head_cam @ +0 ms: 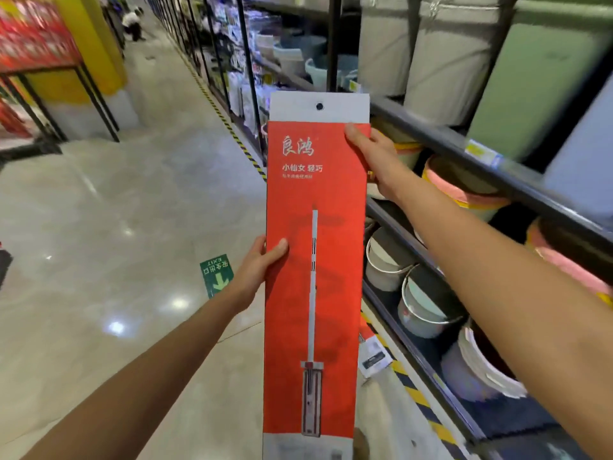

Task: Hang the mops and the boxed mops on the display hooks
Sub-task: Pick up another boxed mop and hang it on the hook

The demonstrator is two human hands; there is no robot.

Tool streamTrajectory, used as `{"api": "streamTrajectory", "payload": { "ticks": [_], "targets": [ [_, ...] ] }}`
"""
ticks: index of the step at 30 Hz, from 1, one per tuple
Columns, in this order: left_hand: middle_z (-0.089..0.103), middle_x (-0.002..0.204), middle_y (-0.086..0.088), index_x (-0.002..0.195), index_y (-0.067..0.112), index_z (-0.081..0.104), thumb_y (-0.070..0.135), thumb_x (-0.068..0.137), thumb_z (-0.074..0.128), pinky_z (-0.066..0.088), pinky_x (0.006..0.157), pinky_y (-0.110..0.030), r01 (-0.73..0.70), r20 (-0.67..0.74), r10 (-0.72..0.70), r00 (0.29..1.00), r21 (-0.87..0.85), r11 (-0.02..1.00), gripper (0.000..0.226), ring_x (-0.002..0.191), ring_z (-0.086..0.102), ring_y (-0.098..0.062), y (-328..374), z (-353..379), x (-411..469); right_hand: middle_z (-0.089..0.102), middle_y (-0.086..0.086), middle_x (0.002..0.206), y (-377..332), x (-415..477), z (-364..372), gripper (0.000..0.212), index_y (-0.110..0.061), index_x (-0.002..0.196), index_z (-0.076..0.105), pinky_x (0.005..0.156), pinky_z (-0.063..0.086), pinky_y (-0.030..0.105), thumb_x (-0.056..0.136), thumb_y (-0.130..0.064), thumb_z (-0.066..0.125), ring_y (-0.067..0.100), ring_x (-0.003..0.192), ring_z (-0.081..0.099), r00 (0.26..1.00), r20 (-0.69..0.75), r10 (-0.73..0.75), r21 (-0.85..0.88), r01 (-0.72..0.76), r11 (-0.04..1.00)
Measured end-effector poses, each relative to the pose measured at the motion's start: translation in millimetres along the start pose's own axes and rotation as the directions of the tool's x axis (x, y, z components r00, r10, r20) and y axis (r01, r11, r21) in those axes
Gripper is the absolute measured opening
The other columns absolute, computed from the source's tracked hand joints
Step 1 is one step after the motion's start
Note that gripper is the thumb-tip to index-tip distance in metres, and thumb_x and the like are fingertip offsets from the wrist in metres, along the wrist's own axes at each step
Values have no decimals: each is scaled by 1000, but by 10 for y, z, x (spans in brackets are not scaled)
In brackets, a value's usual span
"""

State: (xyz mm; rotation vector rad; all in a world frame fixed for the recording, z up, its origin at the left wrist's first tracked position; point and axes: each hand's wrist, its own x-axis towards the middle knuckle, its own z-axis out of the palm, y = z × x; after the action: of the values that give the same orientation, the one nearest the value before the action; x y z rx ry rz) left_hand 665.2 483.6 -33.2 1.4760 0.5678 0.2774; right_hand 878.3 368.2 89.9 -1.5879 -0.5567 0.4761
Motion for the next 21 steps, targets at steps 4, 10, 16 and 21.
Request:
{"api": "streamTrajectory", "payload": {
  "ticks": [4,10,16,21],
  "targets": [
    [54,138,1,143,25,35,80,54,68,43,105,-51,22,191,-32,981,54,998,110,122,56,-23,154,81,-398,68,-2,110,-186,-773,-232,53,-19,131,52,72,56,25,89,-50,60,11,91,67,992,-101,-79,-34,76,997],
    [59,108,9,140,20,40,47,98,43,47,66,-21,-229,124,229,965,-17,973,50,83,59,-1,927,749,-825,68,-8,94,-332,-1865,-686,20,-26,106,60,65,51,20,88,-31,68,7,81,66,963,-208,-174,-31,171,985],
    [63,96,3,123,17,49,25,100,46,54,58,-15,-390,219,388,895,-34,920,24,70,65,2,1550,1682,-1319,71,-1,101,-484,-2861,-1383,37,-20,115,62,71,55,24,82,-34,74,7,83,70,935,-303,-185,-61,175,983],
    [71,79,2,111,11,57,18,99,50,56,58,-21,-370,275,424,863,-227,901,16,63,67,-5,1719,2654,-1883,72,-1,92,-721,-3739,-2199,21,-17,108,64,72,57,24,89,-22,68,8,77,70,896,-395,-202,-58,195,979]
  ]
}}
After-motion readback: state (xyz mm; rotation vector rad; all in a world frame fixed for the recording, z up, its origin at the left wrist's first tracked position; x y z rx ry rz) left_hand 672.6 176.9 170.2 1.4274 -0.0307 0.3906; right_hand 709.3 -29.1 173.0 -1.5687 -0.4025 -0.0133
